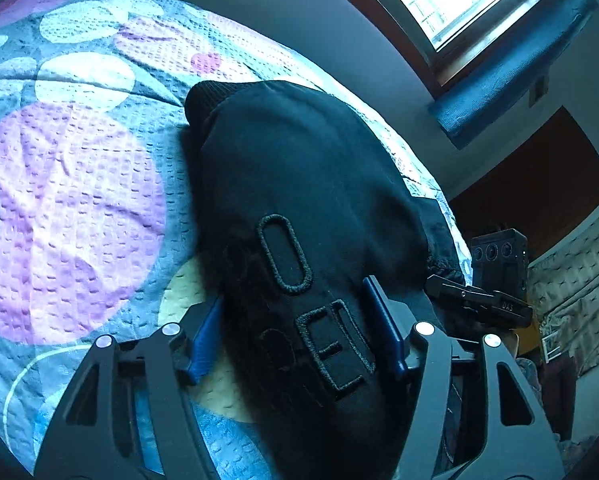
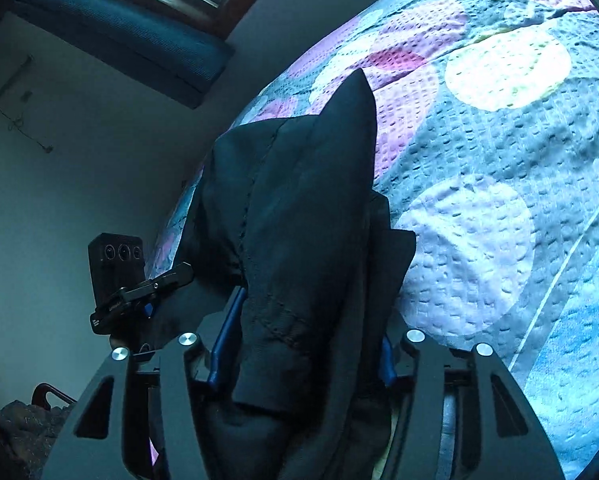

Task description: Fold small clothes

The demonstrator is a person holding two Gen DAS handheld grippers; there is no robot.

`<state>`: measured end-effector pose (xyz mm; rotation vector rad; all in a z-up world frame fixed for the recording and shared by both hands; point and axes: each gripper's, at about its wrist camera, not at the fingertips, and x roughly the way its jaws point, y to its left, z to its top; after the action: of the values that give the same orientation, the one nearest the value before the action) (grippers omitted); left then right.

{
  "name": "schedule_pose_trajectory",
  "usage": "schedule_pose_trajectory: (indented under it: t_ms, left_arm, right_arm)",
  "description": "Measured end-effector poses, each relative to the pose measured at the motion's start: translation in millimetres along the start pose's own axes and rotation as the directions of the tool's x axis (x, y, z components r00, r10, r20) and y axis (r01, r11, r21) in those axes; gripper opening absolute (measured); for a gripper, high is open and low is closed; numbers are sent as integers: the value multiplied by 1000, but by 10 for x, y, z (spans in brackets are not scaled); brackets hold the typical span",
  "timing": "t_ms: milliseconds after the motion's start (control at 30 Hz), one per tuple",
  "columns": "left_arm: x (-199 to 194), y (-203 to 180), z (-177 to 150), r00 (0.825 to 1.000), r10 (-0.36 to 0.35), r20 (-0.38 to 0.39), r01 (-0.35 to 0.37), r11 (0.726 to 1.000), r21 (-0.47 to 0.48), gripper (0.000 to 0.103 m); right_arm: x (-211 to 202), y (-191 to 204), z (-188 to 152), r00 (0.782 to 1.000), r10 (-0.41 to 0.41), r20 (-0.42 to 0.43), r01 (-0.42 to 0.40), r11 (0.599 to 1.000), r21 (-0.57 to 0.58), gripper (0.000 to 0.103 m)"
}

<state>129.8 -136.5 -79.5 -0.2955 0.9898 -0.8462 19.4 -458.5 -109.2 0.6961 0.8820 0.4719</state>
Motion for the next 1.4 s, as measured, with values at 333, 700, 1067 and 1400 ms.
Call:
schedule_pose_trajectory:
  t_ms: [333,700,1067,1400]
  left_arm:
    - [-70,-133,15,997,70,41,-72,996,45,55]
    - [-284,-50,48,992,109,69,-112,993,44,43]
    - [-378,234,119,999,41,7,-40,999,-30,59]
    - [-240,343,-51,997,-68,-38,63,992,-107,85]
  right_arm:
    - [-30,100,-45,998,3,58,-3,1000,8,48]
    - [297,266,158,999,37,30,-37,999,18,47]
    - [545,204,250,996,86,-3,-86,994,75,47]
    - [486,132,235,994,107,-1,-107,992,64,54]
